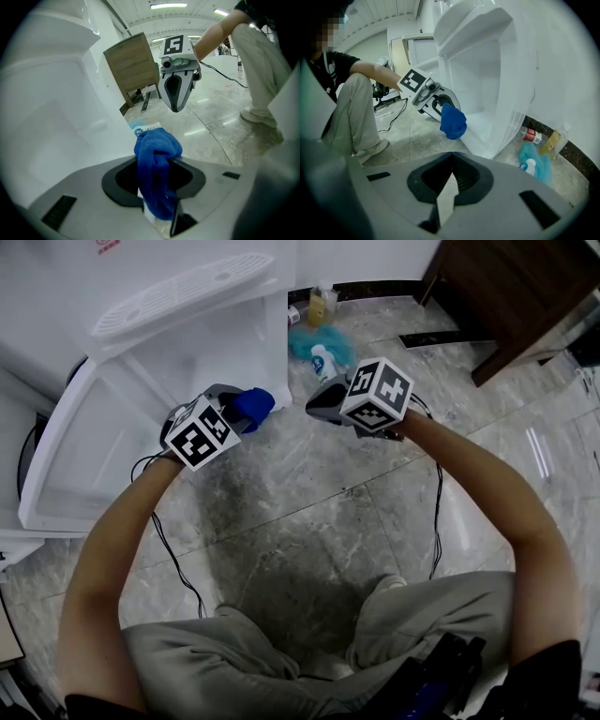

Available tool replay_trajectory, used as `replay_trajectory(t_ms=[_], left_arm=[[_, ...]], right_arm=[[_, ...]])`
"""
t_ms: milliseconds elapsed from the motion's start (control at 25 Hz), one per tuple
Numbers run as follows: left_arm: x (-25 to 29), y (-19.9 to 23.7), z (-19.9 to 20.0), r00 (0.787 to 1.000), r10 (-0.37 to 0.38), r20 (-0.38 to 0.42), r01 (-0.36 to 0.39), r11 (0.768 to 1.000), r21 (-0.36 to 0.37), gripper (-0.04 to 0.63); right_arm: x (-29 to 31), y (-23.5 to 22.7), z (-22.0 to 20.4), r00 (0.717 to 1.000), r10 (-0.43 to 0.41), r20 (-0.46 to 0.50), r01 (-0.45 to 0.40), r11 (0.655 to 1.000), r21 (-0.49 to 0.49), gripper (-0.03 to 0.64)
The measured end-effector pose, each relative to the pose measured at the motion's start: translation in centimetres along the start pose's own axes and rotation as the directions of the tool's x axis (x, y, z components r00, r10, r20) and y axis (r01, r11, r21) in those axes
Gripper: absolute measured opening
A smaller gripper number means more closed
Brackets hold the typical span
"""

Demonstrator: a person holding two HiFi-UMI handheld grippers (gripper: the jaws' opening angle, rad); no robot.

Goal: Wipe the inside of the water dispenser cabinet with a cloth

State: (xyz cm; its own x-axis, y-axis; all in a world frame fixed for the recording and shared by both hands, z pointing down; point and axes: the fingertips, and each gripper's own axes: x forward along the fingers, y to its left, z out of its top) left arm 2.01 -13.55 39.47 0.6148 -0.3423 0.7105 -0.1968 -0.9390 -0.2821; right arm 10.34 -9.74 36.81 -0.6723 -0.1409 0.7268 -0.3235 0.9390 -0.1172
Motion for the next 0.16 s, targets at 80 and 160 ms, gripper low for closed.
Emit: replay_trajectory(t_ms=[80,160], left_arm=[[0.16,0.44,-0.13,1.0,0.005,-0.006,-0.005,1.0,0.002,0.133],[0.41,0.65,-0.43,1.0,0.005,-0.015,-0.005,1.0,0.004,0.133]], right_arm=[[0.07,-0.21,-0.36,1.0,-0.001,-0.01,0.001,1.0,-0.001,-0.002],[0.21,-0.26,-0.82,1.0,0.0,-0.021,0.0,1.0,0.0,-0.002]])
